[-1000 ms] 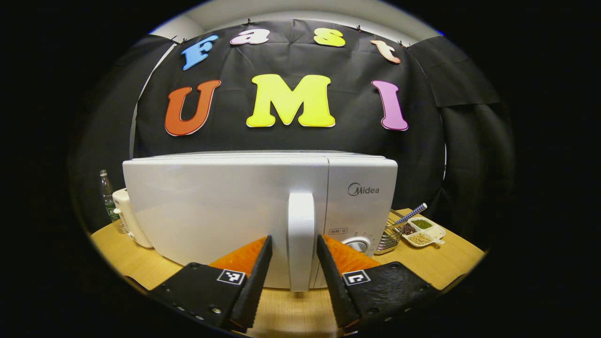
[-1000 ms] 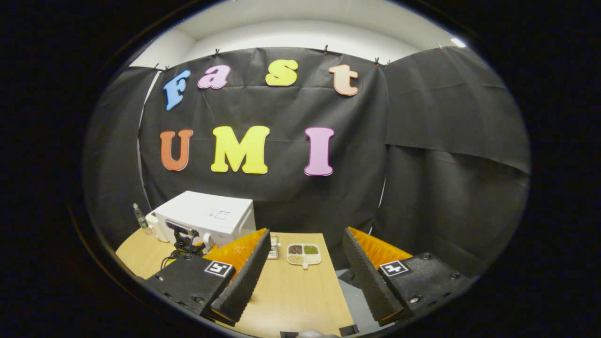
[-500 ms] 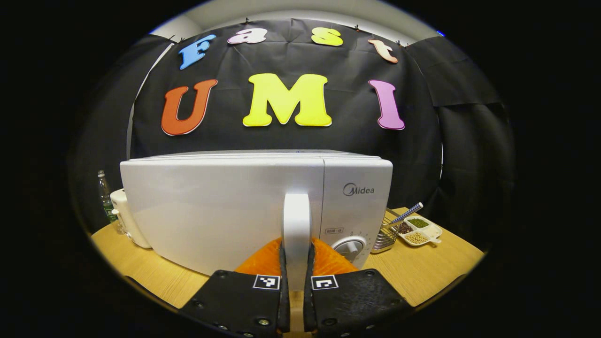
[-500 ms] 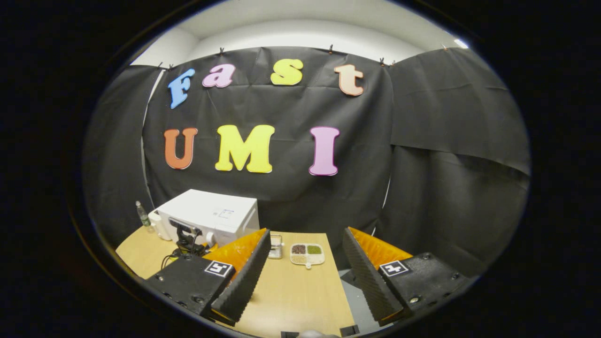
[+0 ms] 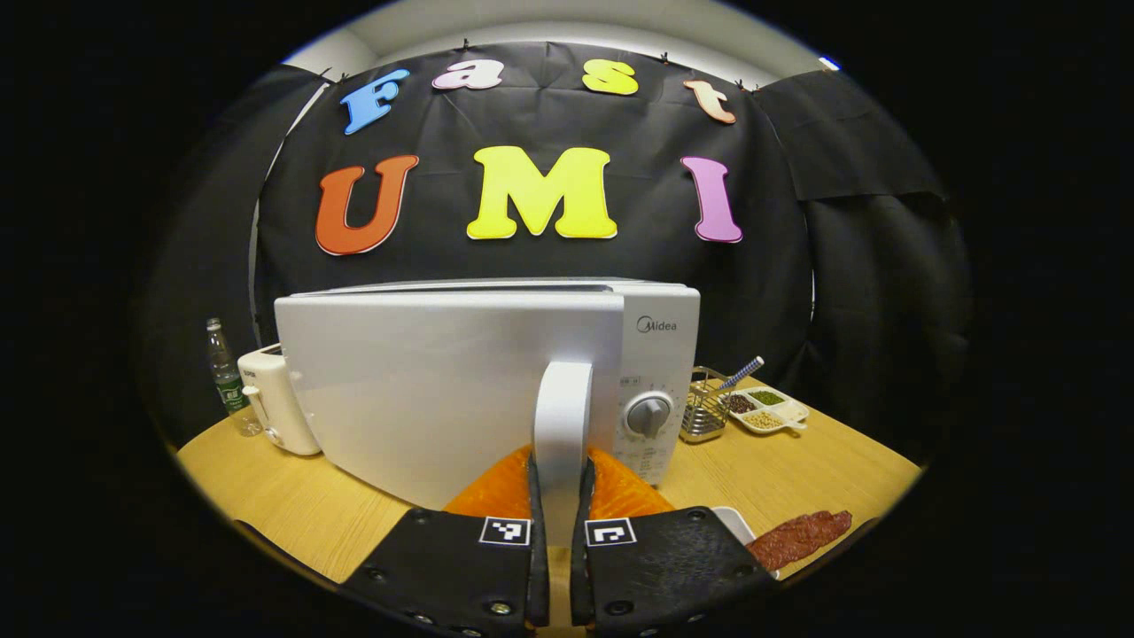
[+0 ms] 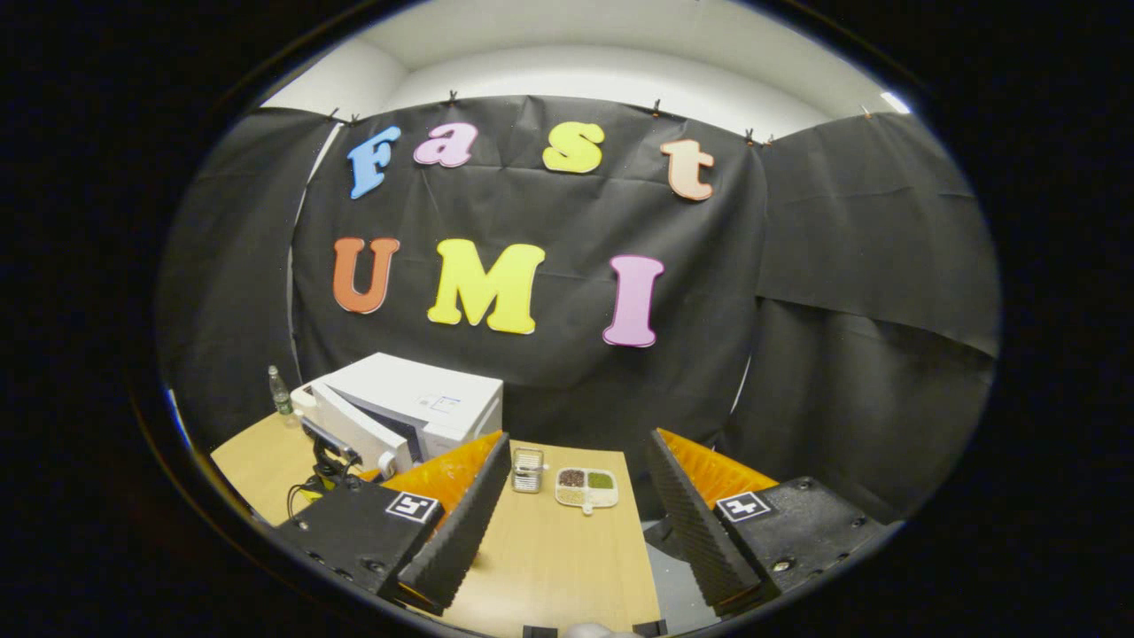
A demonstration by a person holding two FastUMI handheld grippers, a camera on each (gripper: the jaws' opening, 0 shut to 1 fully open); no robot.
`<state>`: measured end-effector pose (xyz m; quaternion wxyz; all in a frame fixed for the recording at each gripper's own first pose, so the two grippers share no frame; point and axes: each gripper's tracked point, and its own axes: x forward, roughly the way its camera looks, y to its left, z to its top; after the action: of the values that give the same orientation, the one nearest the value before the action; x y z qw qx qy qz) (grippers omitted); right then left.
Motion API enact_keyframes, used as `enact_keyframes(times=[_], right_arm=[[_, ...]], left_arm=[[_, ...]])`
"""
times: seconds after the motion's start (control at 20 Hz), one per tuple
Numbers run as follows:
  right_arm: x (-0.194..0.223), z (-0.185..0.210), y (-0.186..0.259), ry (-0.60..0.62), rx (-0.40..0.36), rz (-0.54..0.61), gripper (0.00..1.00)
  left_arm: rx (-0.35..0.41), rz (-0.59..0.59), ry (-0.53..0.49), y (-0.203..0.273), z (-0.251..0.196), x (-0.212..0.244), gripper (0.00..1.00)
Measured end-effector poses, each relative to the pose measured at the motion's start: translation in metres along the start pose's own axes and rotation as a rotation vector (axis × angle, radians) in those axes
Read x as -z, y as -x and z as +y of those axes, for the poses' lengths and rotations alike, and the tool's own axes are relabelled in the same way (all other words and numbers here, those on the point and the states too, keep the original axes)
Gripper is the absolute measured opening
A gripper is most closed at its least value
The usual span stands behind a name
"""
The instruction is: Open the microwave oven with the left hand, put the food in, and close the microwave oven.
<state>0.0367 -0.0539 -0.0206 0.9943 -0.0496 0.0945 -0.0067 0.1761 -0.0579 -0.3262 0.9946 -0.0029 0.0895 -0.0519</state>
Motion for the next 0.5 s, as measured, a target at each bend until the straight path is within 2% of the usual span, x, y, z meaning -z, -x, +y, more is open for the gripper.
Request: enact_keyframes(times=[0.15,0.2,0.3,0.35,0.5], right_arm=[[-0.003,0.018,0.004,-0.02,-0.044,-0.011,0.99],[-0.004,0.021,0.006,-0.025,-0.054,-0.016,0.99],[-0.005,0.023,0.01,-0.03,-0.057,-0.026,0.99],[-0.005,0.023,0.012,-0.034,-0.054,-0.025,0.99],[-0.003,0.027,0.019,-0.042,-0.063,-0.026,0.99]], left_arm=[[-0.007,0.038,-0.02,0.027,0.014,0.006,0.09],[-0.013,0.043,-0.022,0.032,0.016,0.007,0.22],[-0.065,0.055,-0.062,0.04,0.03,0.005,0.24],[-0.071,0.061,-0.08,0.041,0.035,0.005,0.3],[-0.077,0.002,-0.079,0.049,0.048,-0.016,0.85]])
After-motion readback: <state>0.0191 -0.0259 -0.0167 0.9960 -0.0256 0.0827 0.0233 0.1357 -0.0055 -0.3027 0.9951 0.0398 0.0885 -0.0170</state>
